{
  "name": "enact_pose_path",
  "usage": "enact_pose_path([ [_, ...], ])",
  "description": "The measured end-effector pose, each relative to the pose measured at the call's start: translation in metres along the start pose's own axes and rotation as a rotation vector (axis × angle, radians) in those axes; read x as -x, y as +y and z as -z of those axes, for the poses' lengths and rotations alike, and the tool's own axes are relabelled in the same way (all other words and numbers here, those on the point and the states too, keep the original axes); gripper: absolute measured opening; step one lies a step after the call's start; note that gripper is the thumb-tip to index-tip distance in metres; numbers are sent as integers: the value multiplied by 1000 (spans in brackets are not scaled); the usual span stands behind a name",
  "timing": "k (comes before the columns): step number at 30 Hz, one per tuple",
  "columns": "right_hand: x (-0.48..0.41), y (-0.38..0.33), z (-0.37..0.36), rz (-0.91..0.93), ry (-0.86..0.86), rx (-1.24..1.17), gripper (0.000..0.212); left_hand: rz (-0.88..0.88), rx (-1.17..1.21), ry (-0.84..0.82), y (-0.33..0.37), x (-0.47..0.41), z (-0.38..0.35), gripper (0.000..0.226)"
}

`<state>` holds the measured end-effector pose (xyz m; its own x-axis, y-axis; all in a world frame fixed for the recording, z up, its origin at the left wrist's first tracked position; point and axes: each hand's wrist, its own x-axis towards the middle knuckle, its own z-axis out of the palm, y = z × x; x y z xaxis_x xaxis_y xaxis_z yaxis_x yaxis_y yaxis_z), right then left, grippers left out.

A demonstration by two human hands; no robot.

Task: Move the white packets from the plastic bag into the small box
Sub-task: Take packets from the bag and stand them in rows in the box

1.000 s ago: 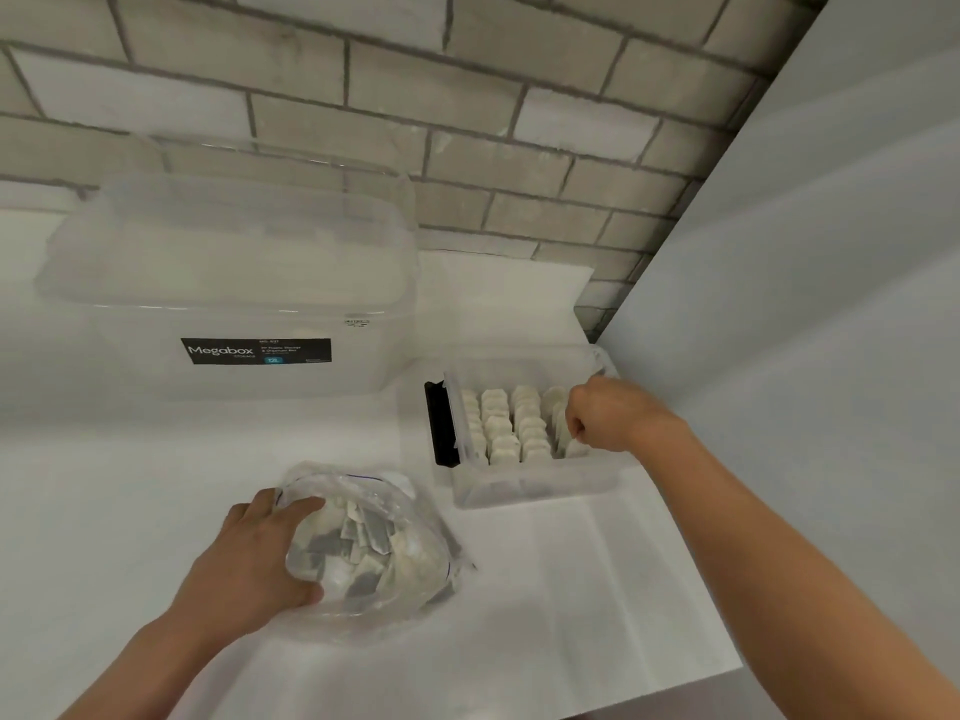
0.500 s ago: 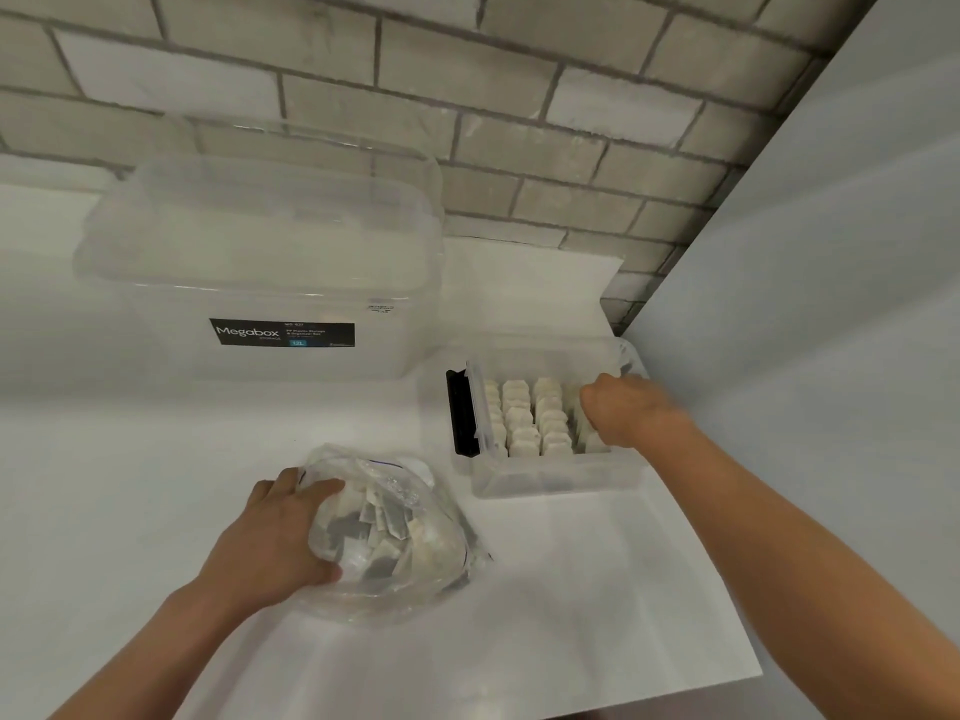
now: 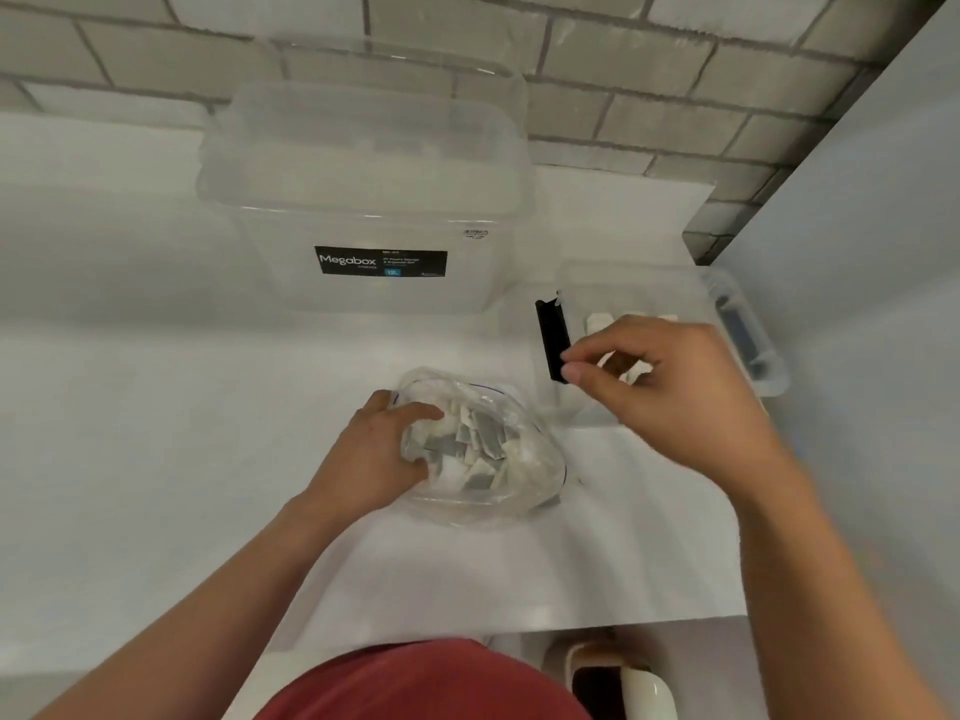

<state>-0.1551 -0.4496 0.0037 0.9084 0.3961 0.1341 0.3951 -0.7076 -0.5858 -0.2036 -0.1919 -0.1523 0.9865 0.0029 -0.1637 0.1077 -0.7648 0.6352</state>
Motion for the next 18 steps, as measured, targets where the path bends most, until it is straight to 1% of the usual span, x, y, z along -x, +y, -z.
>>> enact_pose_path([
  [2,10,-16,-46,-1,-180,-107,5,7,17,27,3,1,2,53],
  [3,13,-17,-69,-5,-255,-91,6,5,19,34,4,1,3,52],
  [5,17,-5,-114,-17,-319,95,13,-15,9,47,3,2,5,49],
  [7,18,12,-143,-91,-327,335,16,-47,-41,55,-2,4,5,51],
  [8,19,17,-151,-146,-319,397,16,-56,-71,43,-5,5,6,54],
  [11,20,19,-157,-222,-278,454,14,-62,-117,-30,-15,8,8,62],
  [13,18,9,-160,-198,-249,458,13,-79,-94,-66,-21,8,9,69],
  [15,15,-6,-167,-168,-251,404,15,-84,-37,-82,-26,9,11,75],
  [18,8,-20,-180,-199,-328,276,20,-108,43,-81,-31,12,12,80],
])
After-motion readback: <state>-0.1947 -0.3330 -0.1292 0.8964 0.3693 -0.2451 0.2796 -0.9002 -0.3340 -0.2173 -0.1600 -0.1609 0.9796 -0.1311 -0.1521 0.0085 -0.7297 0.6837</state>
